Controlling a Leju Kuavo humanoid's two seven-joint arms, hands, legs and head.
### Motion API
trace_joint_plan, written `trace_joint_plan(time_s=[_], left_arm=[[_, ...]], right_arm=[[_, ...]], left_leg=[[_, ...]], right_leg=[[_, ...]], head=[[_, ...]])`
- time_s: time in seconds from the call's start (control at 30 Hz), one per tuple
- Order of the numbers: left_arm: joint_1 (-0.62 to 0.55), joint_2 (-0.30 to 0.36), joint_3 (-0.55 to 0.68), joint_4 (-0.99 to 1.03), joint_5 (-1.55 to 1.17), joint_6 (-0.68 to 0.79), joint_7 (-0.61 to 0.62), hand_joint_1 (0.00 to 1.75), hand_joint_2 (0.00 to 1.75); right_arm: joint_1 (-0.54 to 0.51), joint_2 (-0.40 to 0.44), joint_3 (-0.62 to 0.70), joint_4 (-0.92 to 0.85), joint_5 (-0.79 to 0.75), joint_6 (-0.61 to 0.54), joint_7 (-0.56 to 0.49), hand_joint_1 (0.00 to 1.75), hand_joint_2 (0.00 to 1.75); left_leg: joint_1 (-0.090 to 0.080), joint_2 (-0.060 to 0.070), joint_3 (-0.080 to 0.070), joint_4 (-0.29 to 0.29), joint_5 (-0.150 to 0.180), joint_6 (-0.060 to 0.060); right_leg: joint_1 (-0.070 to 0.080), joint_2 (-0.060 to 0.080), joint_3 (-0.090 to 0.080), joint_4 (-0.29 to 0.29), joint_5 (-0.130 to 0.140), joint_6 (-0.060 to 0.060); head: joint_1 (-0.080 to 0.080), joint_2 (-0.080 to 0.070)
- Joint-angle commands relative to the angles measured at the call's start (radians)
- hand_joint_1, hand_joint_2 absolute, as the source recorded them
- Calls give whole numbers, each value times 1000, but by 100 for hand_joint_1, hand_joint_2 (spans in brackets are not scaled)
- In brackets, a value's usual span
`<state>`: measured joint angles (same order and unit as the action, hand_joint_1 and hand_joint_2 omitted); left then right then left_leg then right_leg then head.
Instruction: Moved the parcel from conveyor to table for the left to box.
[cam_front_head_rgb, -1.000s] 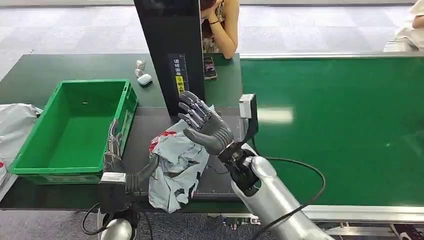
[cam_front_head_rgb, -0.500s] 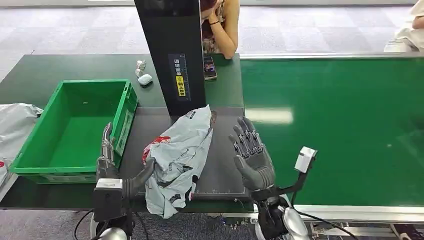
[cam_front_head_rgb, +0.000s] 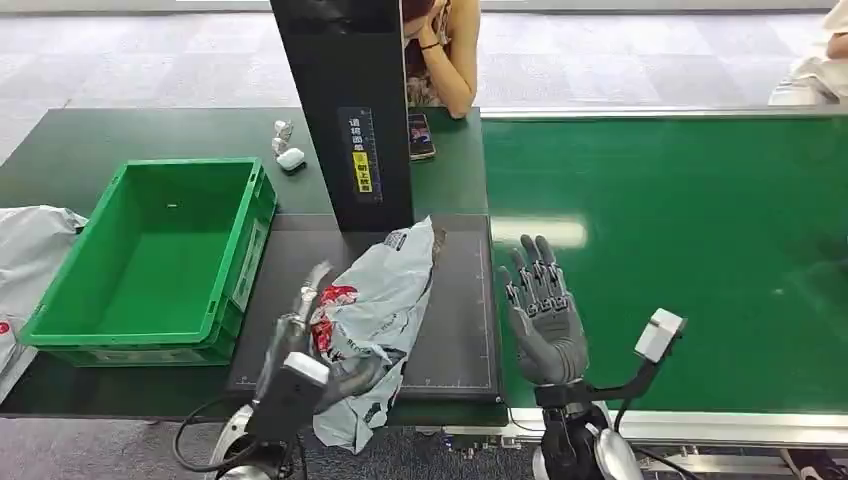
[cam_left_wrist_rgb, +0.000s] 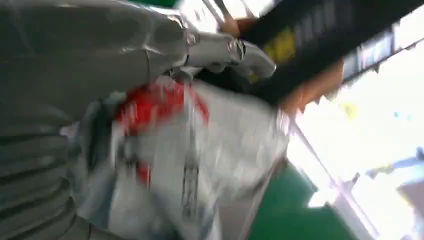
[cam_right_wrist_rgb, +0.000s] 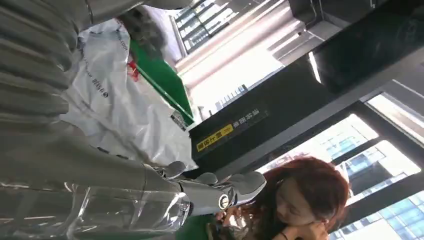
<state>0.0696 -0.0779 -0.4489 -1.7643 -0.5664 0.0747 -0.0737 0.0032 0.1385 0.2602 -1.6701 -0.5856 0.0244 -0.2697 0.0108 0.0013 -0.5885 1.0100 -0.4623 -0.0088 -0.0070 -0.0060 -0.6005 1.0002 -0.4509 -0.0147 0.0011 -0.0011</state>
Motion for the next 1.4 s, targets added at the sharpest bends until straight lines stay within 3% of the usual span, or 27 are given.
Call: trace_joint_plan(time_s=[0.03, 0.3, 0.5, 0.53, 0.57, 1.0, 1.13, 1.3, 1.4], left_arm=[[-57, 105, -110, 69, -52, -90, 29, 0, 175], [-133, 221, -112, 61, -146, -118, 18, 0, 175], [-232, 231, -181, 177, -169, -143, 23, 0, 175], [-256, 227, -197, 214, -172, -144, 22, 152, 175], [-271, 227, -210, 233, -177, -146, 20, 175, 175], [-337, 201, -231, 260, -140, -97, 10, 175, 175], [-330, 189, -192, 225, -146, 4, -6, 175, 175], [-289, 166, -40, 81, -170, 292, -44, 175, 175], [-267, 152, 59, -6, -175, 372, -52, 175, 175]], right_arm=[[12, 1, -44, 4, -6, -8, -2, 0, 175], [72, 10, -84, -63, -30, -13, -39, 0, 175], [81, 14, -98, -107, -47, -8, -49, 0, 175], [80, 10, -97, -105, -51, -1, -52, 0, 175], [77, 7, -97, -103, -53, 2, -54, 0, 175], [92, 3, -110, -148, -54, 2, -76, 0, 175], [108, 3, -112, -154, -51, -6, -79, 0, 175], [135, 1, -109, -166, -45, -19, -88, 0, 175], [135, -3, -100, -159, -44, -18, -88, 0, 175]], left_leg=[[0, 1, 6, -3, 0, 0], [0, 0, 5, -3, 0, 0], [0, -3, 4, -3, 1, 0], [0, -3, 6, -3, 1, 0], [0, -3, 4, -2, 1, 0], [0, -1, 4, -1, 0, 0], [0, -1, 4, -1, 0, 0], [0, 1, 3, -1, -1, 0], [1, 2, 1, 0, -1, 0]], right_leg=[[0, 1, 5, -3, 0, 0], [0, 0, 4, -1, -1, 0], [0, -2, 4, -1, -1, 0], [0, -3, 6, -2, -1, 0], [0, -2, 4, -1, -1, 0], [0, 0, 3, -1, -1, 0], [0, 0, 4, -1, -1, 0], [0, 1, 3, 0, -1, 0], [1, 2, 0, 1, -1, 0]], head=[[0, 0], [0, 0], [0, 0], [0, 0], [0, 0], [0, 0], [0, 0], [0, 0], [0, 0]])
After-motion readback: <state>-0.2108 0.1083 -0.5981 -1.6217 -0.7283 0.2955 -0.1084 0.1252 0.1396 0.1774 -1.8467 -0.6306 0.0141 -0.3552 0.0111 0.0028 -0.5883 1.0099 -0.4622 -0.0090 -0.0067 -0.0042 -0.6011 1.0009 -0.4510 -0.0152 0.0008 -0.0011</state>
